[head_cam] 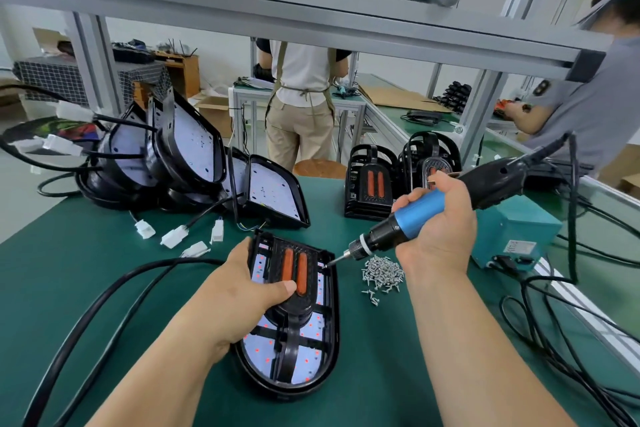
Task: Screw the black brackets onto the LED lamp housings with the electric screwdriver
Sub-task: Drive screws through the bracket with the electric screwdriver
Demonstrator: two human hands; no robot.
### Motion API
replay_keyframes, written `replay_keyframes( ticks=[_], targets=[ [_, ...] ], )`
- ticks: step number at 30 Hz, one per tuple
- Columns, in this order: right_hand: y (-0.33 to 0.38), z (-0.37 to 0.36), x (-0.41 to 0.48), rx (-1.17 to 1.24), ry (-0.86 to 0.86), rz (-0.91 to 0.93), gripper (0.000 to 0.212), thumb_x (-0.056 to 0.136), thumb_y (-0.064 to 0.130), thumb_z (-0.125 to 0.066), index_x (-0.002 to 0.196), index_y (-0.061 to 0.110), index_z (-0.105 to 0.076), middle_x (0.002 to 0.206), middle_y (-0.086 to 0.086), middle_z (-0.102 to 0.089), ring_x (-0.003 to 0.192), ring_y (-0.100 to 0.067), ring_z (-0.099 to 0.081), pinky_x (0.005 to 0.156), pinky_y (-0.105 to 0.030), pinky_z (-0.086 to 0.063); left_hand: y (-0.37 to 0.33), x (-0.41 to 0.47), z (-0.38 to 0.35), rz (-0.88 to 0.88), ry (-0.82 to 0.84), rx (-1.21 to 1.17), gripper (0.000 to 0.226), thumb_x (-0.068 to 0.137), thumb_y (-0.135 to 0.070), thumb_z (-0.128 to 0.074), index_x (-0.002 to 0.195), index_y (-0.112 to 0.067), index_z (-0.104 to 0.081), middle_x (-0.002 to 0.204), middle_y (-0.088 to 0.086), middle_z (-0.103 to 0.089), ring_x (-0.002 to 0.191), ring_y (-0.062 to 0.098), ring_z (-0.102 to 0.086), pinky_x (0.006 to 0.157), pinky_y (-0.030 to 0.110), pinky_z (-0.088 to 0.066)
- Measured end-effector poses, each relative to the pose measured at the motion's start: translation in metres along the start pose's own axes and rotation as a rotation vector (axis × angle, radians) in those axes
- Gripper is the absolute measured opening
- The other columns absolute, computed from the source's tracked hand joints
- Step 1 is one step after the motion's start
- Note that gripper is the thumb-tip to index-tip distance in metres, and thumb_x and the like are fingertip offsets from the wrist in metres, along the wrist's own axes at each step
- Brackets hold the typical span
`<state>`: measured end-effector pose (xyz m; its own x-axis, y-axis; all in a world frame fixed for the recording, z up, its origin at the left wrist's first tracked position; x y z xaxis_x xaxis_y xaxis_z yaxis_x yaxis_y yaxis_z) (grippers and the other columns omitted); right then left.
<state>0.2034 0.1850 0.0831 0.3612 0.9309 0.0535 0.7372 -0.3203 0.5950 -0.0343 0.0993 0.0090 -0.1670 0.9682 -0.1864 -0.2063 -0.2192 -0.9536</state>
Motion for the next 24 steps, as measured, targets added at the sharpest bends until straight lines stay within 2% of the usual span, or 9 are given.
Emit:
replay_keyframes(
  ticks=[3, 8, 14, 19, 24],
  targets=[
    [-0.002, 0.0, 0.0, 0.013, 0.017, 0.012, 0.017, 0.088, 0.008, -0.063, 0.095, 0.01, -0.047, 0.053, 0.0, -0.048, 0.045, -0.014, -0.05, 0.048, -0.025, -0.045, 0.001, 0.001, -0.001, -0.001, 0.012, 0.007, 0.053, 0.084, -0.016, -0.077, 0.127, -0.034, -0.052, 0.104, -0.007, -0.076, 0.102, 0.02, -0.071, 0.102, 0.047, -0.048],
    [-0.001, -0.001, -0.001, 0.002, 0.052, 0.029, 0.019, 0.088, 0.008, -0.062, 0.098, 0.009, -0.046, 0.054, -0.002, -0.048, 0.045, -0.016, -0.049, 0.05, -0.025, -0.046, 0.001, 0.001, 0.0, -0.003, 0.012, 0.027, 0.048, 0.084, -0.016, -0.077, 0.122, -0.037, -0.054, 0.103, -0.008, -0.076, 0.101, 0.019, -0.071, 0.102, 0.047, -0.048],
    [0.0, -0.004, 0.0, -0.019, 0.089, 0.039, 0.018, 0.084, 0.01, -0.064, 0.09, 0.01, -0.047, 0.054, -0.003, -0.048, 0.047, -0.017, -0.048, 0.052, -0.027, -0.047, -0.001, 0.0, 0.0, 0.004, -0.002, 0.044, 0.067, 0.083, -0.021, -0.079, 0.14, -0.032, -0.044, 0.116, -0.006, -0.072, 0.11, 0.021, -0.067, 0.105, 0.046, -0.046],
    [0.0, -0.007, -0.001, -0.015, 0.112, 0.05, 0.016, 0.083, 0.01, -0.065, 0.084, 0.011, -0.049, 0.052, -0.002, -0.049, 0.045, -0.016, -0.049, 0.05, -0.025, -0.046, -0.003, 0.0, -0.001, -0.011, 0.001, 0.058, 0.042, 0.085, -0.013, -0.076, 0.115, -0.036, -0.058, 0.099, -0.007, -0.077, 0.098, 0.019, -0.072, 0.1, 0.046, -0.05],
    [-0.001, -0.012, -0.005, -0.052, 0.152, 0.068, 0.017, 0.078, 0.015, -0.066, 0.08, 0.012, -0.049, 0.05, -0.003, -0.049, 0.042, -0.018, -0.048, 0.048, -0.025, -0.045, -0.005, -0.002, -0.001, -0.02, 0.002, 0.06, 0.04, 0.085, -0.013, -0.076, 0.114, -0.035, -0.059, 0.098, -0.007, -0.077, 0.097, 0.019, -0.072, 0.1, 0.047, -0.05]
  ],
)
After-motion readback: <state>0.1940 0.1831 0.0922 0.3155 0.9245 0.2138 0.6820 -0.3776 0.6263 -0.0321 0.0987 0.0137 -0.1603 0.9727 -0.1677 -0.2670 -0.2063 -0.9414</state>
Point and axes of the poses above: each hand's wrist, its own x-axis towards the middle knuckle, its own z-axis out of the back of the hand, y = z × x, the point moved 7 cm from there along x, towards the middle knuckle
